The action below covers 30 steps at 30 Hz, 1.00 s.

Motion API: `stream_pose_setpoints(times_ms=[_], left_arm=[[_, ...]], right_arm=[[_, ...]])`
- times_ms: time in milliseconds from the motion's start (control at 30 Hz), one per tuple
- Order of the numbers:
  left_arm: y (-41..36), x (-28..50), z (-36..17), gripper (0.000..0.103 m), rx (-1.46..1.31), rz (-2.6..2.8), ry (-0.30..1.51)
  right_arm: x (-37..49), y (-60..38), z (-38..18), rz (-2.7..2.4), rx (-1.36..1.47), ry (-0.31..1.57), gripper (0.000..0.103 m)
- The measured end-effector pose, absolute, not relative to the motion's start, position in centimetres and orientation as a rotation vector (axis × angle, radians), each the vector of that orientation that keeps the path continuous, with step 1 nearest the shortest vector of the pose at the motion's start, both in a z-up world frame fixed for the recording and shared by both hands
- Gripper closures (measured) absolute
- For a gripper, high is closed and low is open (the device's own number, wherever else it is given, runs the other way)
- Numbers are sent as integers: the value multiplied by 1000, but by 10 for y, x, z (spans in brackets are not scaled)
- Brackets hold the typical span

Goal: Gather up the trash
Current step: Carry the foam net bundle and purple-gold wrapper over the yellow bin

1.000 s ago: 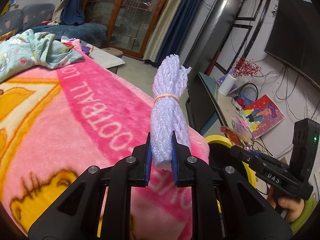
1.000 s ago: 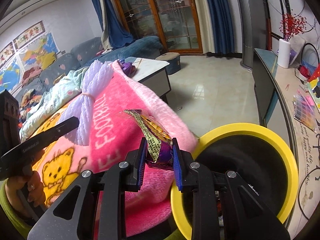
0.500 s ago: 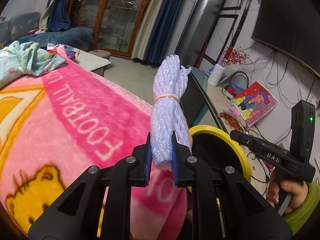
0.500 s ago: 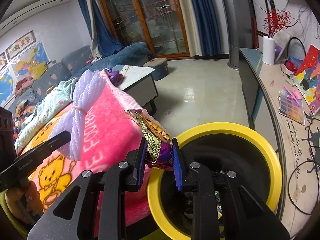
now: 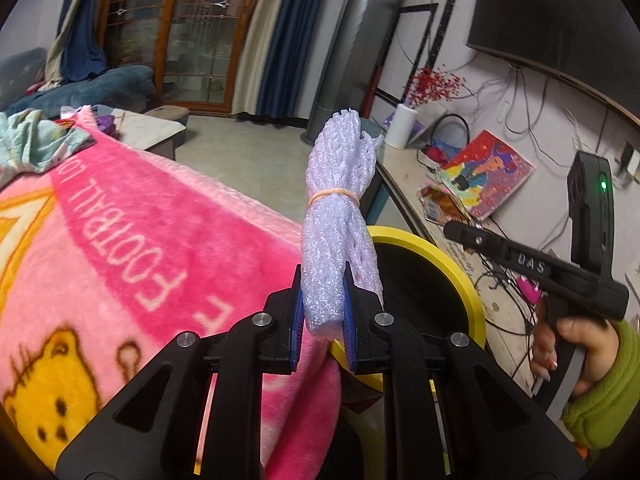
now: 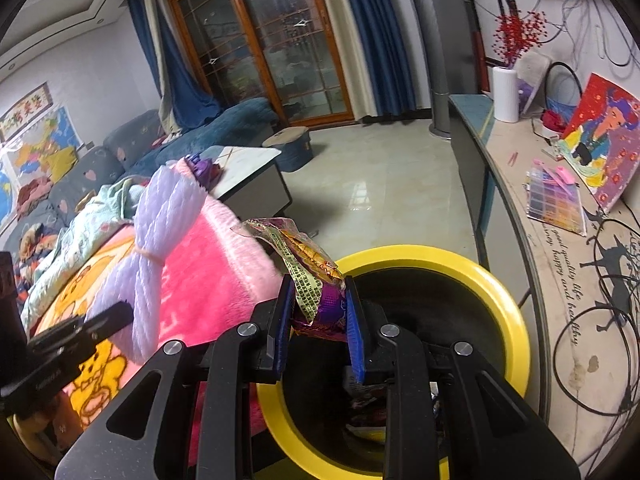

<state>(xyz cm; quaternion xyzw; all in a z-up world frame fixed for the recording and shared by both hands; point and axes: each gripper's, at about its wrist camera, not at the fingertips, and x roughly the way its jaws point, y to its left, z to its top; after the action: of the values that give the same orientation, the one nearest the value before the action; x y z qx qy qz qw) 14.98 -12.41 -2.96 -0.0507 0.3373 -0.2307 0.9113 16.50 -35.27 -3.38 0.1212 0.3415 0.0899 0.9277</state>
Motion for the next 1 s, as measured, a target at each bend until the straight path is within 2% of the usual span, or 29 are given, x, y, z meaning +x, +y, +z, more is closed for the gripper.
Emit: stream_pose_setpoints(times_ms=[1000], left_arm=[[-209, 125, -52, 92, 77, -634, 735]], right_arm=[[145, -445, -48, -3, 384, 675, 80]])
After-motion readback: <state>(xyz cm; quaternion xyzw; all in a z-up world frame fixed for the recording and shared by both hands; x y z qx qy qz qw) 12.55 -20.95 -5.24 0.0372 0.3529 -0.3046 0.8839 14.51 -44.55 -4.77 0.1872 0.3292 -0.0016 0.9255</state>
